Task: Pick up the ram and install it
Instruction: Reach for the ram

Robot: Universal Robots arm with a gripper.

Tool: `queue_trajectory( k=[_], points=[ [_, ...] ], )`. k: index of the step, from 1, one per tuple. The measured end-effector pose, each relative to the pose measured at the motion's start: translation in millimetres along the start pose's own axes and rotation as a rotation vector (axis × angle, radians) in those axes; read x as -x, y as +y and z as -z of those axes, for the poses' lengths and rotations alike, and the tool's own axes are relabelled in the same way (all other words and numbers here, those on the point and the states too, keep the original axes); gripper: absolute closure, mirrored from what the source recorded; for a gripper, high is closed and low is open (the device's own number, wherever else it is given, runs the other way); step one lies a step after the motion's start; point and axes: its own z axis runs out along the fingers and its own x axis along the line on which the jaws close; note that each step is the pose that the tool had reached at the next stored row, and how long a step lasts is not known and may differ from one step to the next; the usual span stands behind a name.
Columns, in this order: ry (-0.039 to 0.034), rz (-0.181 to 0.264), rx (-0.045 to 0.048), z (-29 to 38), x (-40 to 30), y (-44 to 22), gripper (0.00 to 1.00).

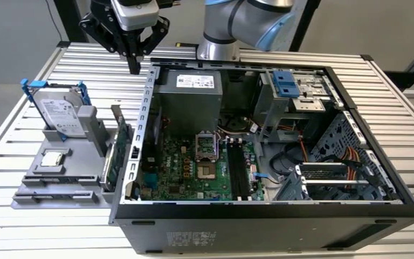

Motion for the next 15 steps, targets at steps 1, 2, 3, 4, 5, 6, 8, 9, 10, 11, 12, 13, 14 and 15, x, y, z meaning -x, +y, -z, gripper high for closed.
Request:
queue_trajectory(
  k=[1, 2, 3, 4, 5, 6, 8, 9, 10, 11, 12, 13, 14, 15],
  points=[
    [0.0000, 0.000, 0.0000, 0.0, -0.9, -0.1, 1.00],
    [0.0001, 0.000, -0.0001, 0.1, -2.2, -0.2, 1.00],
    [0.0000, 0.000, -0.0001, 0.1, -3.5, -0.3, 1.00],
    [0.0000, 0.000, -0.0001, 0.1, -4.8, -0.4, 1.00],
    [0.0000, 0.000, 0.0000, 0.2, -6.3, -0.5, 1.00],
    [0.0001, 0.000, -0.0001, 0.2, -7.8, -0.6, 1.00],
    [0.0000, 0.000, -0.0001, 0.3, -11.1, -0.8, 1.00],
    [0.0001, 0.000, -0.0001, 0.3, -12.7, -0.9, 1.00],
    [0.0000, 0.000, 0.0000, 0.3, -14.3, -1.0, 1.00],
    [0.0000, 0.000, 0.0000, 0.4, -15.8, -1.1, 1.00],
    [0.0001, 0.000, -0.0001, 0.5, -17.5, -1.2, 1.00],
    [0.0001, 0.000, -0.0001, 0.5, -19.2, -1.3, 1.00],
    [0.0000, 0.000, 0.0000, 0.5, -20.7, -1.5, 1.00],
    [0.0000, 0.000, -0.0001, 0.5, -21.9, -1.5, 1.00]
  ],
)
